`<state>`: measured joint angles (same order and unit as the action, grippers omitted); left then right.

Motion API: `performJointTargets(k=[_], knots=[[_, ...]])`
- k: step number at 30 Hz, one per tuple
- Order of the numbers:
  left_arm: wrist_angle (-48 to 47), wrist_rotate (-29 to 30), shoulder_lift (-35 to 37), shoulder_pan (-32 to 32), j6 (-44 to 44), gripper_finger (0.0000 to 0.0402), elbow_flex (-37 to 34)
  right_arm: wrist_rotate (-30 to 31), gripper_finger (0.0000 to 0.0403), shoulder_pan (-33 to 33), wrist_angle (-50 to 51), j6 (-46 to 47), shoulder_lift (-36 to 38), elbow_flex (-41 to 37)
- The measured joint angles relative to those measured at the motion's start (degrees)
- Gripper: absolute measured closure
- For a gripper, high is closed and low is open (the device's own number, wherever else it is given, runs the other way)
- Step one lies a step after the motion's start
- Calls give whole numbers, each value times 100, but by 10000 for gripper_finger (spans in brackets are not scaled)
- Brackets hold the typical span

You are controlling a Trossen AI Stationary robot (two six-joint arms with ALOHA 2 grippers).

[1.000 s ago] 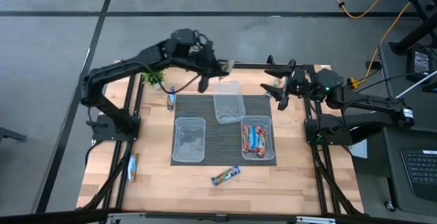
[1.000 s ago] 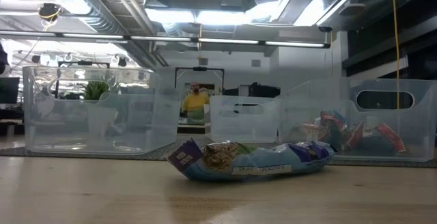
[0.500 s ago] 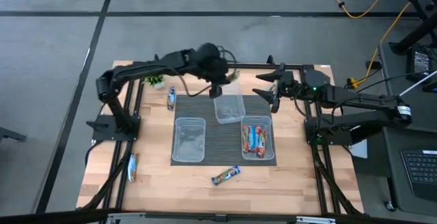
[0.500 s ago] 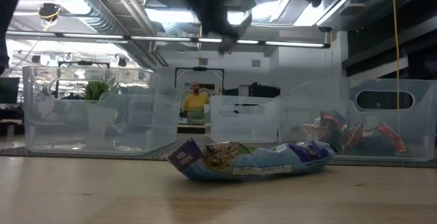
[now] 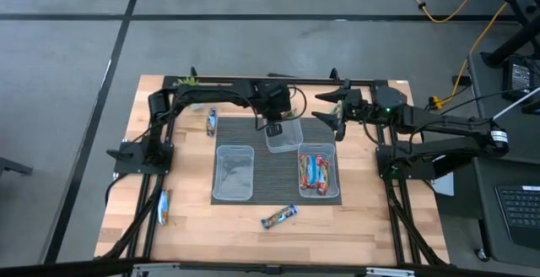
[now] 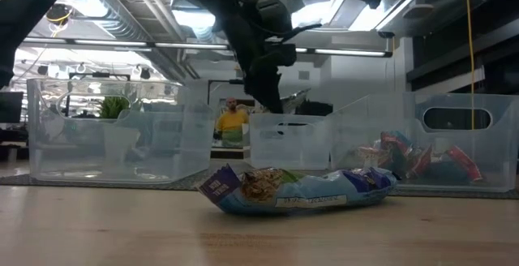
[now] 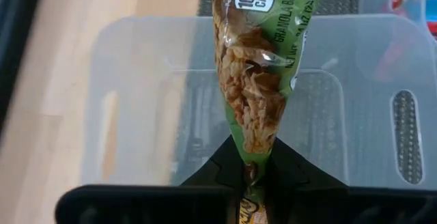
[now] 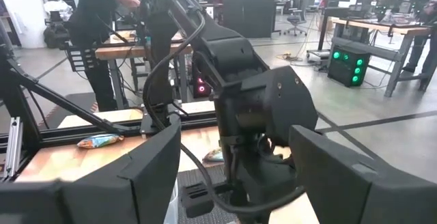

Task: Pick and place Granola Bars by type
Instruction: Put the yellow granola bar into the top transparent bin, then put the blue granola bar into the bottom left transparent bin

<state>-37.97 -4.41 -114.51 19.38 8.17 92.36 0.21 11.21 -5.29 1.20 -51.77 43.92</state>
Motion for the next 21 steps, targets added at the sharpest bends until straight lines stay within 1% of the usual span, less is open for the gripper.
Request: performJointTargets(k=[3, 6, 9, 13, 17, 21], knots=[[6, -122, -12, -27, 28, 371, 0, -2, 128, 0, 4, 4, 0, 0], [2, -169, -8, -27, 239, 347, 7, 2, 128, 0, 8, 6, 0, 0], [2, -155, -8, -27, 274, 315, 7, 2, 128, 0, 9, 6, 2, 0], [-31, -100, 8, -27, 353, 261, 7, 4, 128, 0, 30, 8, 2, 0], [-380, 51, 284, 3, 232, 215, 7, -15, 128, 0, 189, 10, 2, 0], [-1007, 377, 732, 198, -139, 192, 7, -73, 128, -1, 456, -22, 22, 0]])
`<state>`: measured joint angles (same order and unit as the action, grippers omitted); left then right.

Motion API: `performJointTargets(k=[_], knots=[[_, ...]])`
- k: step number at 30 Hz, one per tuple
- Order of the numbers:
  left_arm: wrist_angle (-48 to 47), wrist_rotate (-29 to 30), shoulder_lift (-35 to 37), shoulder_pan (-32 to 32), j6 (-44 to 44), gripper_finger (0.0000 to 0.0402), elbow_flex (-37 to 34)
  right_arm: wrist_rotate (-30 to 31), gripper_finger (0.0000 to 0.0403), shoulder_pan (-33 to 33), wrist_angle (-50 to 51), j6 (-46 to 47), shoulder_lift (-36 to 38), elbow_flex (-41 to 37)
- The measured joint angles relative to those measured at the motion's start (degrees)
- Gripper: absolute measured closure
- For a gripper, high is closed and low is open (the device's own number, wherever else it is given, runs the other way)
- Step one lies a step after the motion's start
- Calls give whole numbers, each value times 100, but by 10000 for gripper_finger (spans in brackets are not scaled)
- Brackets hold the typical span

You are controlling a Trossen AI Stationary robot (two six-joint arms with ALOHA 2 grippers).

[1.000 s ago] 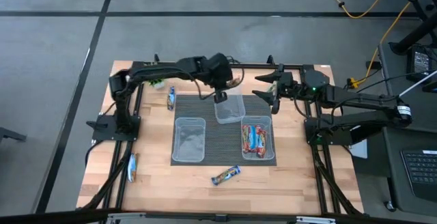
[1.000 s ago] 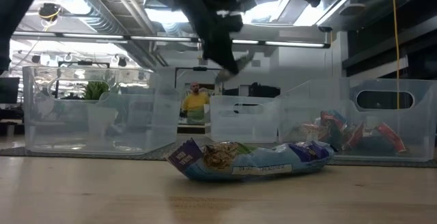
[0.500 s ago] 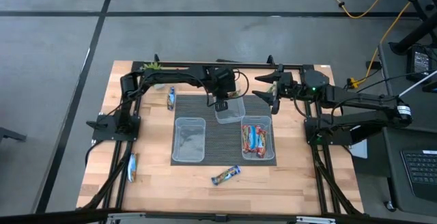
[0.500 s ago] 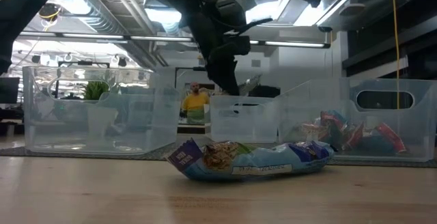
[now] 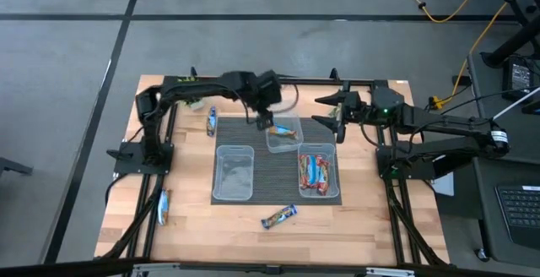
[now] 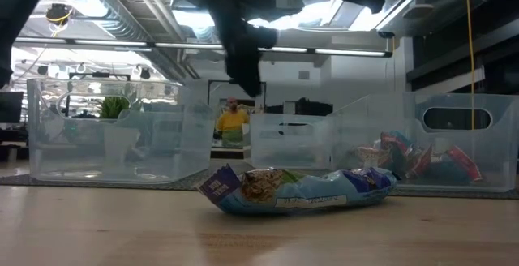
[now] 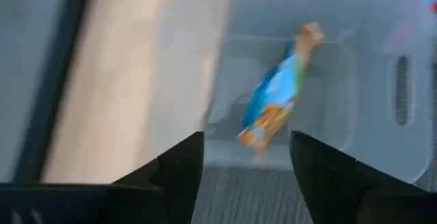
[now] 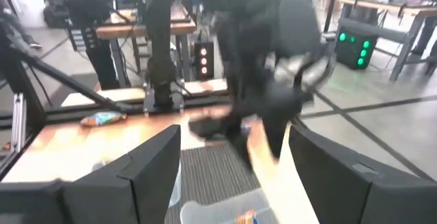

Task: Pick and place Granola Bars by type
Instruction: Put the blue granola bar into the bottom left transparent bin

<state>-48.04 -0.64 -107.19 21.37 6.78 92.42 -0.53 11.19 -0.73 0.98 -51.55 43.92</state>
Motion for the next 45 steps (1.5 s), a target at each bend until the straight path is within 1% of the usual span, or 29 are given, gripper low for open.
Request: performJointTargets(k=[3, 5, 7, 11, 15, 19, 22, 24, 28, 31, 36, 39, 40, 43, 45], knots=[[-335, 145, 312, 185, -292, 191, -46, -1, 128, 1, 176, -49, 0, 0], [-414, 153, 520, 318, -453, 194, -205, -3, 128, 1, 228, -148, 1, 0], [-684, 92, 733, 448, -647, 197, -430, -10, 128, 1, 287, -247, 0, 0], [-1151, -45, 1314, 633, -926, 203, -1059, -19, 128, 0, 305, -302, 70, 1], [-1364, -25, 2215, 729, -1345, 206, -1780, -21, 128, 1, 409, -408, 170, 0], [-1126, 247, 3211, 827, -1958, 207, -2501, -21, 128, 1, 515, -463, 269, 2], [-728, 311, 3735, 918, -2458, 208, -3082, -21, 128, 1, 532, -477, 297, 2], [-571, 265, 3956, 978, -2853, 208, -3426, -21, 128, 1, 531, -561, 297, 2], [-600, 291, 4183, 1029, -3546, 208, -3902, -19, 128, 8, 531, -641, 297, 2], [-608, 432, 4253, 1025, -3911, 208, -4209, -19, 128, 54, 533, -668, 297, 2], [-408, 732, 4202, 1025, -4061, 208, -4648, -19, 128, 112, 533, -672, 297, 2], [-169, 1118, 4144, 1028, -4342, 208, -4819, -43, 128, 137, 533, -672, 297, 2], [-67, 1146, 4122, 1029, -4394, 208, -4871, -59, 128, 137, 533, -674, 297, 2], [196, 846, 4019, 1023, -4233, 205, -4994, -83, 128, 139, 533, -672, 297, 2], [273, 802, 3900, 1019, -4092, 197, -5003, -110, 128, 139, 533, -674, 297, 2]])
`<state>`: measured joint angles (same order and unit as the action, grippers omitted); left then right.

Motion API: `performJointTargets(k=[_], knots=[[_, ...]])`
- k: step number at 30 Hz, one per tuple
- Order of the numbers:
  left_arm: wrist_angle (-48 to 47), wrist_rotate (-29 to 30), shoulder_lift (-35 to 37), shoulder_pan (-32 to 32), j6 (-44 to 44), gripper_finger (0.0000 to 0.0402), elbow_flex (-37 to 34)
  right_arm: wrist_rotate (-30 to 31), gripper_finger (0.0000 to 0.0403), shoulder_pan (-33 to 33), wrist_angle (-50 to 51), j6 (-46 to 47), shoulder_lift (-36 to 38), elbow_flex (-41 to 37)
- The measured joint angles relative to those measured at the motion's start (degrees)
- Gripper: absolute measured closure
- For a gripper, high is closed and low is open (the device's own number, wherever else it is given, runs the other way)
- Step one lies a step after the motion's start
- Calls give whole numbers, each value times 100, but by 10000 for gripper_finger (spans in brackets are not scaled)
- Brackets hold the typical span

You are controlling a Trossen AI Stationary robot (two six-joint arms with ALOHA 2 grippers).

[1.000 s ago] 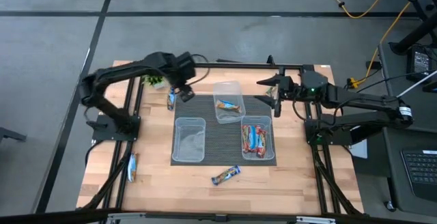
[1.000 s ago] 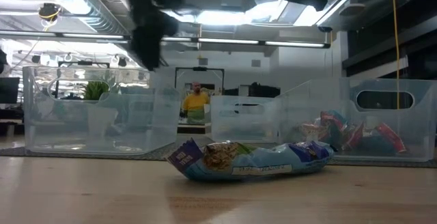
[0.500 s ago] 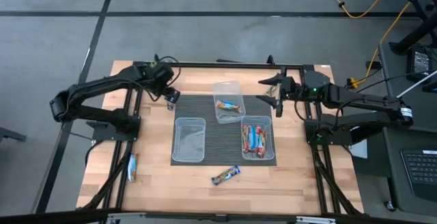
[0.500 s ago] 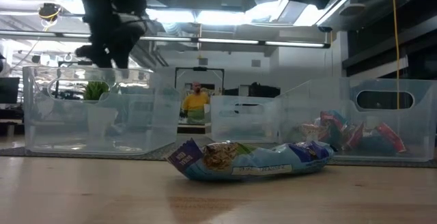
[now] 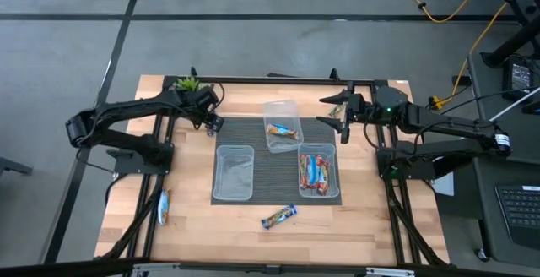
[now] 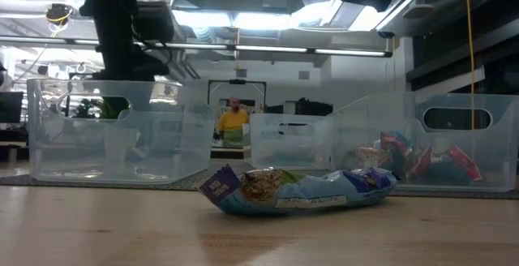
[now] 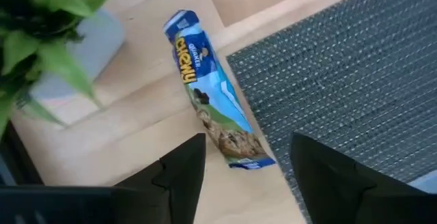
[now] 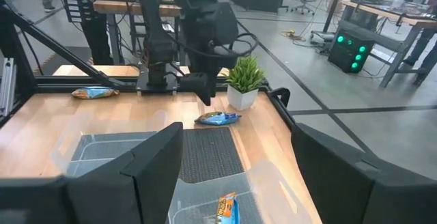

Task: Pick and place Granola Bars by type
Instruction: Put the blue granola bar into the bottom left transparent bin

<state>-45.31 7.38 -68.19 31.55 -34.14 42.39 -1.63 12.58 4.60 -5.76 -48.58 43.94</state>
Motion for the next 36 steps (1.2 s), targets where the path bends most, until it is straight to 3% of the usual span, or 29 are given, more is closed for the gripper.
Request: performJointTargets(k=[12, 25, 30, 36], knots=[[271, 408, -1150, 6, 167, 108, -4, -9, 128, 1, 4, -50, -2, 0], [903, 72, -2145, 11, 193, 106, 20, -13, 128, -1, 4, -52, -2, 0], [1007, 92, -2139, 0, 171, 145, 16, -13, 128, -1, 4, -52, -2, 0], [1013, -90, -2143, -5, 114, 251, 13, -13, 128, -1, 4, -52, -2, 0]])
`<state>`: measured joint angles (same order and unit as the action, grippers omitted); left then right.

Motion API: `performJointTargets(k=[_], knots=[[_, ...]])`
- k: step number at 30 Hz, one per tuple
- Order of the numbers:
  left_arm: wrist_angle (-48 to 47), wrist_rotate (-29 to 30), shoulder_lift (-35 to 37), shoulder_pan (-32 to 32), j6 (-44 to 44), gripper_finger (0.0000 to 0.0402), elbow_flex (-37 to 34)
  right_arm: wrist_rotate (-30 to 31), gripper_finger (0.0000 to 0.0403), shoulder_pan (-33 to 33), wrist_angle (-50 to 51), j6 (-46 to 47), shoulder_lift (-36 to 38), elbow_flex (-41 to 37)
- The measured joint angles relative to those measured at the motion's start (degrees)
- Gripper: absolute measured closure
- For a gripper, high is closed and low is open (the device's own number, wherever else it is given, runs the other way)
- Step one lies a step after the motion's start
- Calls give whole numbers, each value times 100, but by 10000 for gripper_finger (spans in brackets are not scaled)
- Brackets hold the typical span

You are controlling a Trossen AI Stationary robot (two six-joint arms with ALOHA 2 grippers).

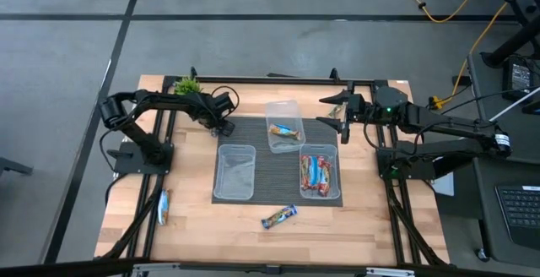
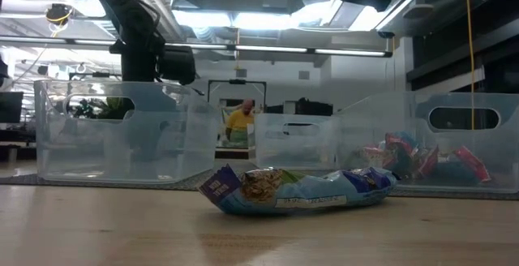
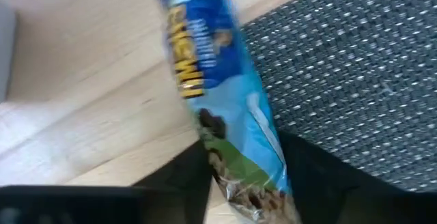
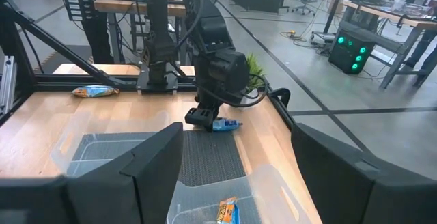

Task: Pick and place Granola Bars by type
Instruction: Put the blue granola bar into the bottom left transparent bin

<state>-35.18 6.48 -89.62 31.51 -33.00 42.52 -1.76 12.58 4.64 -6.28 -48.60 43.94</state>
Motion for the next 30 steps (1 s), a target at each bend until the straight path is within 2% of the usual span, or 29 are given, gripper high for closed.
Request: performJointTargets(k=[5, 9, 14, 20, 30], knots=[[-78, 18, 149, -41, -165, 341, -17, 0, 128, 0, 0, 0, 0, 0], [-289, -12, 555, -101, -330, 380, -49, 1, 128, 0, 0, 4, -2, 0], [-850, -42, 1334, -206, -537, 377, 49, 4, 128, 0, -1, 5, -2, -1], [-1058, -107, 2299, -509, -525, 378, 756, 7, 128, 0, -2, 15, -2, 0], [-881, 157, 3532, -1093, 1260, 380, 2579, 13, 128, 0, 34, 17, -2, 0]])
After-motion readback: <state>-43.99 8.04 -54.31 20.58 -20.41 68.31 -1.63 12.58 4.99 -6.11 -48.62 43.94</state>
